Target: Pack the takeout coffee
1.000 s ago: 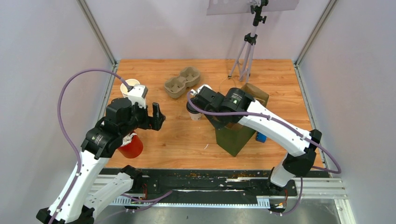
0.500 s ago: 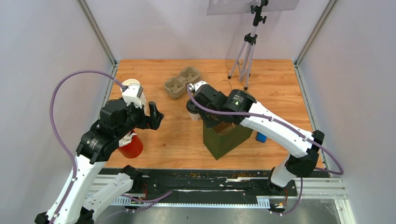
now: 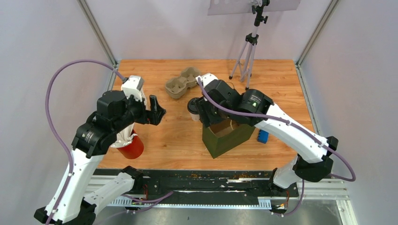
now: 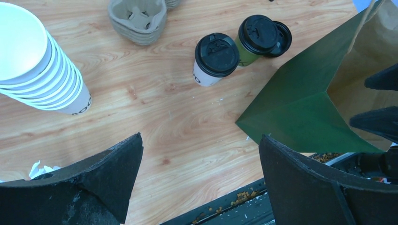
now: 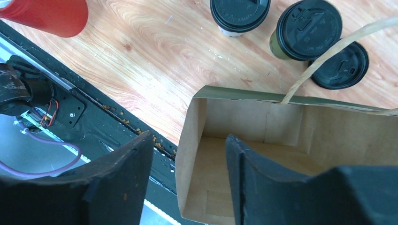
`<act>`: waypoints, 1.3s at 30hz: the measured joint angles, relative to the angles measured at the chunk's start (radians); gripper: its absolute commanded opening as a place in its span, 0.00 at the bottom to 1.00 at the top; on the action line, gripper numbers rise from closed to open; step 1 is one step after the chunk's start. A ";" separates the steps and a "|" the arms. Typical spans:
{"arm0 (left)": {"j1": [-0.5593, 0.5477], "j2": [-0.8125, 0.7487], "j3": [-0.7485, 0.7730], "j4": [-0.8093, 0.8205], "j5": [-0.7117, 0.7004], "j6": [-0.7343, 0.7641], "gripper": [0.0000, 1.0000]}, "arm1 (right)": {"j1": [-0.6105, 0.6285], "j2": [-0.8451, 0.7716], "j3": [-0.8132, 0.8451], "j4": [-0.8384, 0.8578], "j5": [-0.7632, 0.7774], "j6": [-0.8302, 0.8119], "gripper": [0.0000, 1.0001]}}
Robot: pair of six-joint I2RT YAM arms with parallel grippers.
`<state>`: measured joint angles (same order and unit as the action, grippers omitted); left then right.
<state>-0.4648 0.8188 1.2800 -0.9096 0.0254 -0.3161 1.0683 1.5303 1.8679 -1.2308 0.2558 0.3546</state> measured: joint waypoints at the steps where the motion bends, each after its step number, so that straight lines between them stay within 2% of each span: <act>1: 0.000 0.018 0.023 -0.011 0.003 0.000 1.00 | 0.000 -0.008 0.003 -0.001 0.000 -0.003 0.66; 2: 0.000 0.034 0.039 -0.018 0.004 0.000 1.00 | 0.000 -0.019 0.007 -0.001 -0.002 -0.007 0.71; 4: 0.000 0.060 0.060 -0.028 0.004 0.001 1.00 | 0.000 -0.048 0.012 0.000 -0.009 -0.016 0.90; 5: 0.000 0.074 0.066 -0.032 0.005 0.001 1.00 | 0.000 -0.067 0.013 0.001 -0.017 -0.026 0.96; 7: 0.000 0.104 0.073 -0.032 0.011 0.004 1.00 | 0.000 -0.104 0.013 0.003 -0.031 -0.043 0.99; 12: 0.000 0.238 0.118 -0.027 0.019 0.041 0.99 | 0.000 -0.201 0.011 0.037 -0.077 -0.101 1.00; 18: 0.000 0.459 0.188 0.067 0.015 0.129 0.96 | 0.000 -0.264 0.004 0.063 -0.114 -0.166 1.00; 30: -0.003 0.874 0.357 0.321 -0.001 0.358 0.88 | 0.000 -0.562 -0.214 0.149 -0.108 -0.190 1.00; 32: 0.000 0.950 0.386 0.347 0.001 0.389 0.85 | 0.000 -0.595 -0.229 0.150 -0.096 -0.188 1.00; 36: 0.018 1.122 0.502 0.359 0.058 0.450 0.73 | 0.000 -0.628 -0.233 0.150 -0.067 -0.183 1.00; 39: 0.036 1.236 0.611 0.349 0.106 0.476 0.73 | 0.000 -0.630 -0.241 0.152 -0.055 -0.180 1.00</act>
<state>-0.4286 2.0544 1.8912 -0.5610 0.1310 0.1596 1.0683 0.9005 1.6264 -1.0790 0.2008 0.1741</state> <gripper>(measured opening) 0.736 0.998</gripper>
